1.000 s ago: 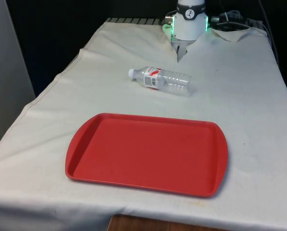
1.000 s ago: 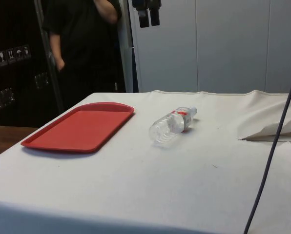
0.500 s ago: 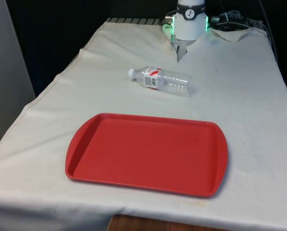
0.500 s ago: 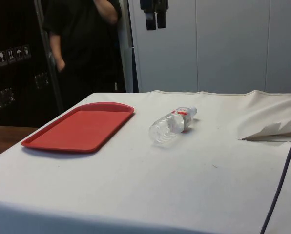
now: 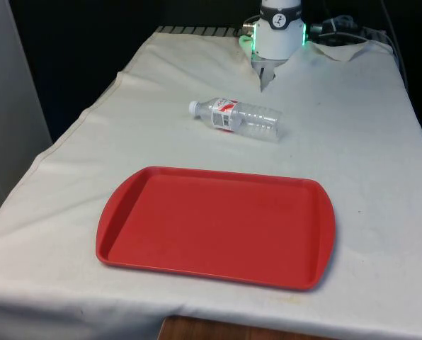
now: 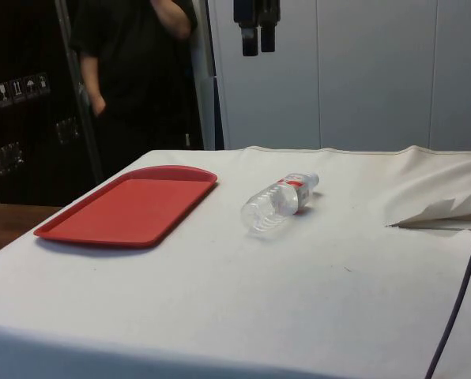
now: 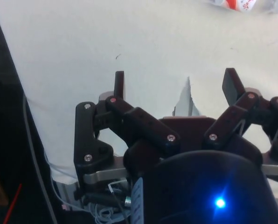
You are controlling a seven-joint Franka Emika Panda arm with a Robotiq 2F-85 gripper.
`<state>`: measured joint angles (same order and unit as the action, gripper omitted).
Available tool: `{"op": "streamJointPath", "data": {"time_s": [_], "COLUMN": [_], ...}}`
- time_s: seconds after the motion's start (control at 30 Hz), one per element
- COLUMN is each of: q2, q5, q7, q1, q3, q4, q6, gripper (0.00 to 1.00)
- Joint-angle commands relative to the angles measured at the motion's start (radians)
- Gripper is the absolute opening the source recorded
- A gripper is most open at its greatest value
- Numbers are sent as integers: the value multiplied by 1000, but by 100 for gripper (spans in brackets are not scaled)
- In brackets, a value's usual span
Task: Place the bottle upright on the tray.
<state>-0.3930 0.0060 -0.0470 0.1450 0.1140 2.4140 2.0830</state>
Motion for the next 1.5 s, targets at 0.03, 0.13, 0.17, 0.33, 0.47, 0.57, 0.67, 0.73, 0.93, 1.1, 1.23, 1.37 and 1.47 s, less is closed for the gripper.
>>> {"op": "streamJointPath", "data": {"time_s": [0.03,0.13,0.17,0.33,0.47,0.57,0.67,0.73,0.93,1.1,1.23,1.37,1.47], "q2": [-2,-12,-15,-34,-46,-49,-48,-47,-39,-30,-26,-22,-20], "q5": [0,-10,-10,-10,-10,-8,-8,-7,-7,-8,-8,-9,-10], "q7": [-4,-26,-28,-33,-44,-57,-65,-74,-106,-143,-160,-187,-198], "q1": [0,-3,-4,-5,-6,-6,-6,-6,-8,-10,-11,-13,-14], "q3": [-6,-23,-26,-31,-33,-32,-32,-32,-32,-32,-32,-32,-33], "q4": [1,12,14,33,53,67,72,77,88,96,100,107,110], "q6": [1,14,15,24,43,63,71,80,102,118,124,135,139], "gripper": [100,100,100,100,100,100,100,100,100,100,100,100,100]}}
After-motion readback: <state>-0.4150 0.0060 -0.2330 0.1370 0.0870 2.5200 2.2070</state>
